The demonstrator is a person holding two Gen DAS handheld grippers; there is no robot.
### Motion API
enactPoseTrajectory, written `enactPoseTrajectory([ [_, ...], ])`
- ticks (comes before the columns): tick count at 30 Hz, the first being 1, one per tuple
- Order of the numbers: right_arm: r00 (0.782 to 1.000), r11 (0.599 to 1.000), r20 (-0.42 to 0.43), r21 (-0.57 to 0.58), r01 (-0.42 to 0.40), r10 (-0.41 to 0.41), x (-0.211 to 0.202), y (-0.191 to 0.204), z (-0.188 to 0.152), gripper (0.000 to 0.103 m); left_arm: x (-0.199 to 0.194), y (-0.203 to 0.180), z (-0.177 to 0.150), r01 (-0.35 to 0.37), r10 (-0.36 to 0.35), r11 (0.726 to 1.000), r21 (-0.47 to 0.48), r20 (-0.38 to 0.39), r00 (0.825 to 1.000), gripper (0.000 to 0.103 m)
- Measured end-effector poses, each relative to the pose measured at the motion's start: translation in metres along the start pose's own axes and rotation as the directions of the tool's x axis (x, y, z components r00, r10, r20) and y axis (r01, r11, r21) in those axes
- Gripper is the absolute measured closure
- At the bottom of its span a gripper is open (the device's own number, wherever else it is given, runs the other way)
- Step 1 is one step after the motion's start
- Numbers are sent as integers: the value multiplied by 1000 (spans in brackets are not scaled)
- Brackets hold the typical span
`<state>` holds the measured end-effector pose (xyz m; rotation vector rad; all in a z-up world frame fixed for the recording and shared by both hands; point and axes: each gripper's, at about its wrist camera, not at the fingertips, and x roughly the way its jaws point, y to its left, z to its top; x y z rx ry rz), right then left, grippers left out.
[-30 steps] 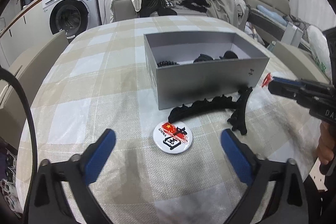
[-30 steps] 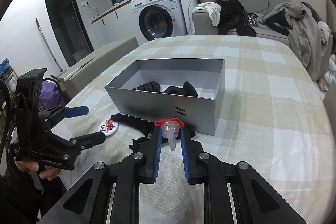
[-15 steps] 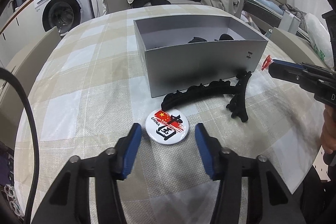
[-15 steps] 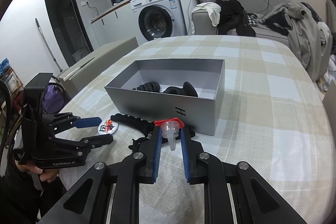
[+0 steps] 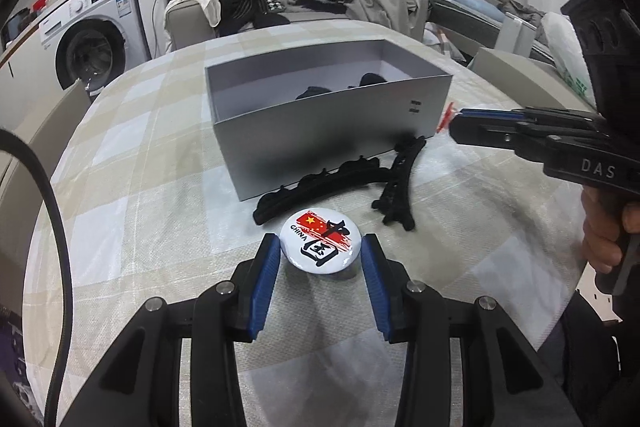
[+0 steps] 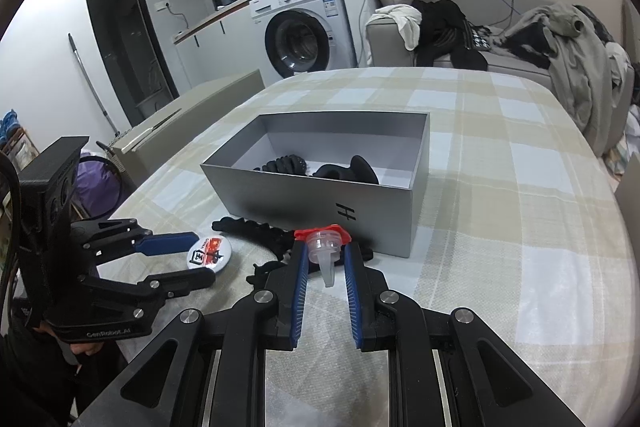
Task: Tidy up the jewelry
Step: 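Grasp the round red-flag badge with the left gripper while the right holds the clip, then carry the badge and clear clip over the grey box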
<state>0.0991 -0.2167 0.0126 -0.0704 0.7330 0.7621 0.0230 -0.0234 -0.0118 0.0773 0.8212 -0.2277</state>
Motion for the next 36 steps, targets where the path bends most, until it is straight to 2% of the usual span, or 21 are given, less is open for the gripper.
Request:
enactPoseTrajectory([
  [8, 1000, 1000, 16, 1, -7, 7, -3, 0, 1, 86, -9, 7, 6, 22, -20, 999, -29, 60, 998, 67],
  [20, 998, 1000, 52, 3, -28, 28, -11, 3, 6, 86, -27, 19, 17, 21, -4, 995, -96, 180, 984, 67],
  [28, 993, 998, 106, 26, -58, 55, -26, 0, 20, 86, -37, 26, 32, 16, 14, 991, -130, 229, 973, 67],
  [36, 985, 997, 162, 42, -65, 57, -37, -3, 40, 86, -44, 23, 52, 3, 33, 992, -124, 286, 958, 67],
])
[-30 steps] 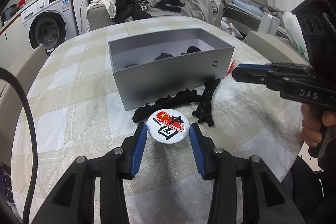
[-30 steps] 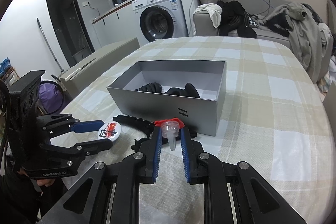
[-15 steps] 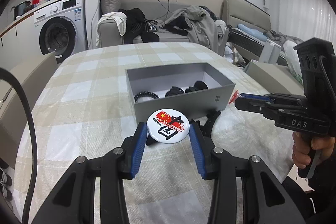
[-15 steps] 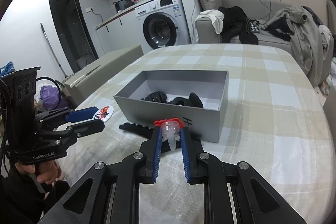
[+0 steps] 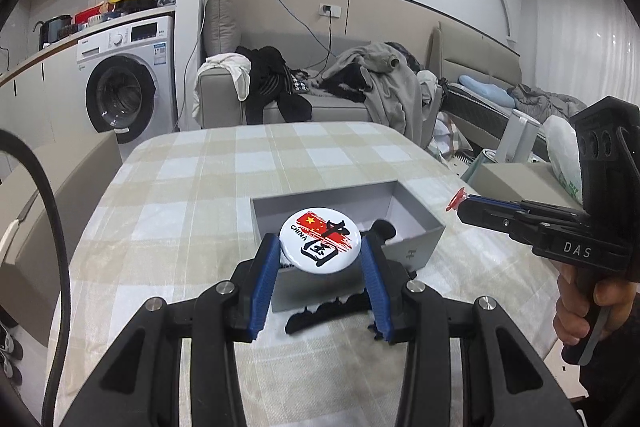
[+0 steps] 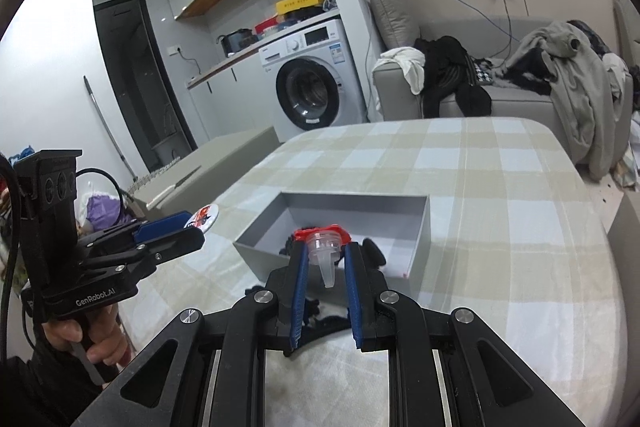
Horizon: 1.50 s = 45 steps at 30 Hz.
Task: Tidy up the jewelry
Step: 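Carry the badge and clear clip over the grey box, then lower the badge and clip into the box and open both grippers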
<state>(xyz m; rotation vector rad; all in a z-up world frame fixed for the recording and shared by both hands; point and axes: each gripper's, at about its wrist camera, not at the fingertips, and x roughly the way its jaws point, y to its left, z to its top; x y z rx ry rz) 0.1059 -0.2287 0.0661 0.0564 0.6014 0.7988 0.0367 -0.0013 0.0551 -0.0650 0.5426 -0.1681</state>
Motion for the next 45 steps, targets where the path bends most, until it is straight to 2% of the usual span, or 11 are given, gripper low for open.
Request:
enactPoseTrajectory([
  [14, 998, 999, 64, 40, -29, 27, 4, -1, 25, 86, 21, -3, 12, -22, 22, 1000, -1, 37, 999, 67],
  [31, 1000, 996, -4, 93, -7, 8, 30, -20, 11, 86, 35, 1, 3, -65, 65, 998, -1, -16, 998, 67],
  [45, 999, 991, -31, 134, 22, -18, 37, -34, 6, 85, 45, 8, -1, -48, 46, 998, -40, -50, 998, 67],
])
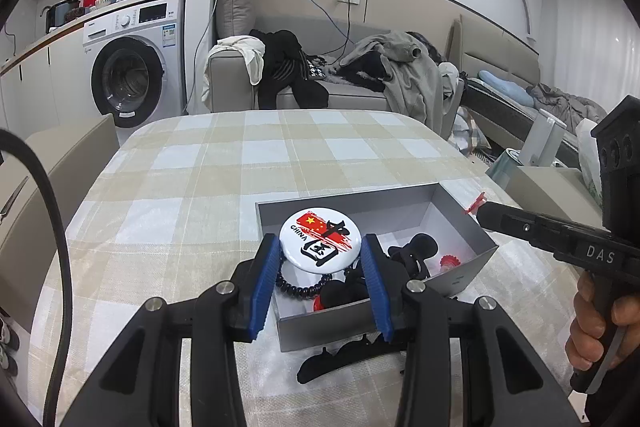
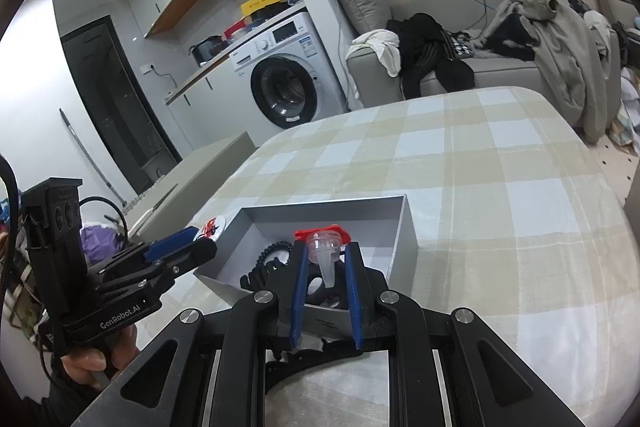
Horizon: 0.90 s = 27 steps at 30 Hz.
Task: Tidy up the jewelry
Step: 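Lower the badge and clip into the box and open both grippers, then withdraw both grippers from the grey box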
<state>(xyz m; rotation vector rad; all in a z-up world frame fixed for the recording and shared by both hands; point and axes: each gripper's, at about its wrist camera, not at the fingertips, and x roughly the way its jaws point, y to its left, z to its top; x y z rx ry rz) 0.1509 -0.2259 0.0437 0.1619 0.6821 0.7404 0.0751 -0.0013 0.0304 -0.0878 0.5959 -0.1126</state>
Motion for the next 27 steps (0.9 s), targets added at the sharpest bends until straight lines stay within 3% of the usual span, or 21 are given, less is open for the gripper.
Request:
enactPoseTrajectory([
  [23, 1000, 1000, -9, 16, 11, -11, 4, -5, 0, 83, 6, -3, -6, 2, -2, 1000, 8, -26, 1000, 67],
  [25, 1000, 1000, -11, 8, 12, -11, 4, -3, 1, 83, 6, -5, -6, -2, 3, 1000, 20, -31, 1000, 62],
  [27, 1000, 1000, -11, -5, 21, -21, 3, -2, 1, 79, 3, -8, -7, -15, 16, 999, 30, -23, 1000, 42],
])
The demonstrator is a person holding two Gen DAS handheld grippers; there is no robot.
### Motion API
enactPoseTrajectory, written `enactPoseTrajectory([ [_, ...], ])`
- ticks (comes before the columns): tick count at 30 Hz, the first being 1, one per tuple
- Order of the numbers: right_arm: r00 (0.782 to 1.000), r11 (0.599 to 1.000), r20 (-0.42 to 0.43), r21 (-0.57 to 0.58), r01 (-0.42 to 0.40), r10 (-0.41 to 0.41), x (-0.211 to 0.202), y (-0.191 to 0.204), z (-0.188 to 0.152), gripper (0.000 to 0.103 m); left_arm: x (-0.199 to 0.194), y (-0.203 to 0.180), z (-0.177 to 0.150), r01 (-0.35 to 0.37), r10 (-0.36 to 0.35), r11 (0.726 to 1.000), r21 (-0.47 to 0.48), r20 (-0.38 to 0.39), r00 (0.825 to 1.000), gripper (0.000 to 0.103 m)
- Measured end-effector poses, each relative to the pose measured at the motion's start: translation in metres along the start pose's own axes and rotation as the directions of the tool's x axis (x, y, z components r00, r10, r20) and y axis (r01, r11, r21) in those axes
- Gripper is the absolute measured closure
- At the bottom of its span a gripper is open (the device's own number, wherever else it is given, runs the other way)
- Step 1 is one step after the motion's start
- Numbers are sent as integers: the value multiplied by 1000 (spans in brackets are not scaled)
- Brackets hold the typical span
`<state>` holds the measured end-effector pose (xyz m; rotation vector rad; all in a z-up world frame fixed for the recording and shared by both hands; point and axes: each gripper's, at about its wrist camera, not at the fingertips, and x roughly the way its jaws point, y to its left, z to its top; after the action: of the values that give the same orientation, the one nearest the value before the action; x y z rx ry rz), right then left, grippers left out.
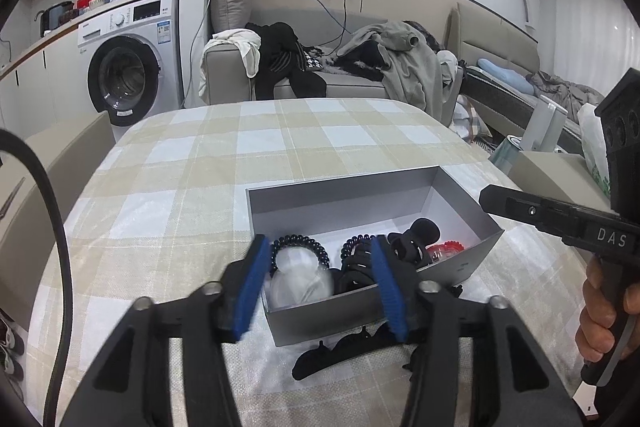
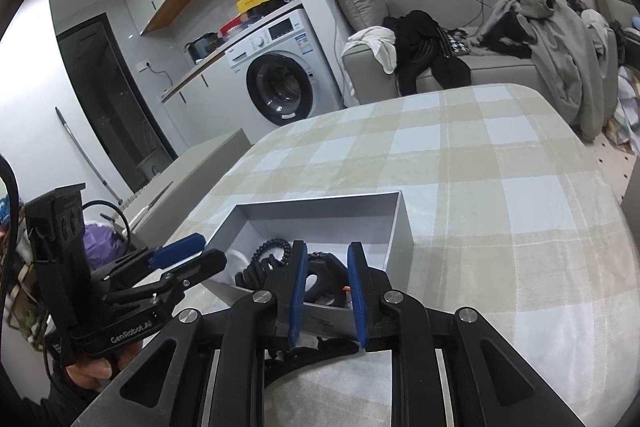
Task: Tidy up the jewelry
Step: 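Withdraw both grippers from the grey box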
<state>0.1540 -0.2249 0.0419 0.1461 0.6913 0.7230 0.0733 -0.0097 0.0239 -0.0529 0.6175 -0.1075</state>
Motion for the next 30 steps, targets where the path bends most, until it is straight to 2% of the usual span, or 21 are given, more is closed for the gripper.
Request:
enactPoseTrajectory([
  [2, 1000, 1000, 2, -13, 15, -15, -1, 2, 0, 74, -5, -3, 0, -3, 3, 1000, 10, 4, 1000, 34],
  [3, 1000, 1000, 2, -19, 21, -21, -2, 4, -1, 73, -6, -4, 0, 1, -1, 1000, 14, 3, 1000, 33],
  [6, 999, 998, 1, -44, 40, -40, -4, 7, -2, 57, -13, -5, -2, -19, 19, 999, 27, 12, 1000, 27],
  [8, 998, 996, -1, -71, 61, -61, -5, 9, -4, 36, -17, -4, -7, -40, 39, 999, 20, 24, 999, 19],
  [9, 998, 994, -3, -82, 69, -70, -6, 11, -5, 31, -20, -2, -11, -39, 38, 999, 20, 29, 999, 19],
  [11, 997, 992, -9, -96, 79, -80, -7, 12, -8, 13, -24, 1, -19, -40, 39, 999, 22, 36, 999, 17],
  [13, 996, 990, -29, -109, 86, -90, -7, 12, -13, 10, -27, 4, -23, -54, 54, 998, 15, 26, 998, 11],
  [14, 994, 989, -42, -117, 92, -98, -7, 13, -16, 9, -29, 5, -25, -56, 56, 998, 5, 23, 998, 3],
  [15, 993, 988, -53, -124, 96, -103, -6, 13, -19, 7, -30, 7, -27, -49, 50, 999, -7, 23, 998, 1],
  [16, 991, 986, -72, -134, 102, -112, -4, 14, -24, 3, -31, 8, -28, -36, 36, 999, -15, 26, 999, 1],
  [18, 987, 983, -97, -148, 112, -127, -2, 15, -31, 2, -29, 7, -30, -18, 18, 1000, -19, 13, 1000, 1],
  [26, 976, 980, -177, -172, 96, -127, 8, 21, -49, 2, -18, -1, -43, -51, 52, 998, 22, -27, 998, 1],
  [30, 972, 978, -200, -194, 83, -122, 12, 27, -54, 2, -20, 1, -47, -69, 70, 997, 39, -23, 997, 1],
])
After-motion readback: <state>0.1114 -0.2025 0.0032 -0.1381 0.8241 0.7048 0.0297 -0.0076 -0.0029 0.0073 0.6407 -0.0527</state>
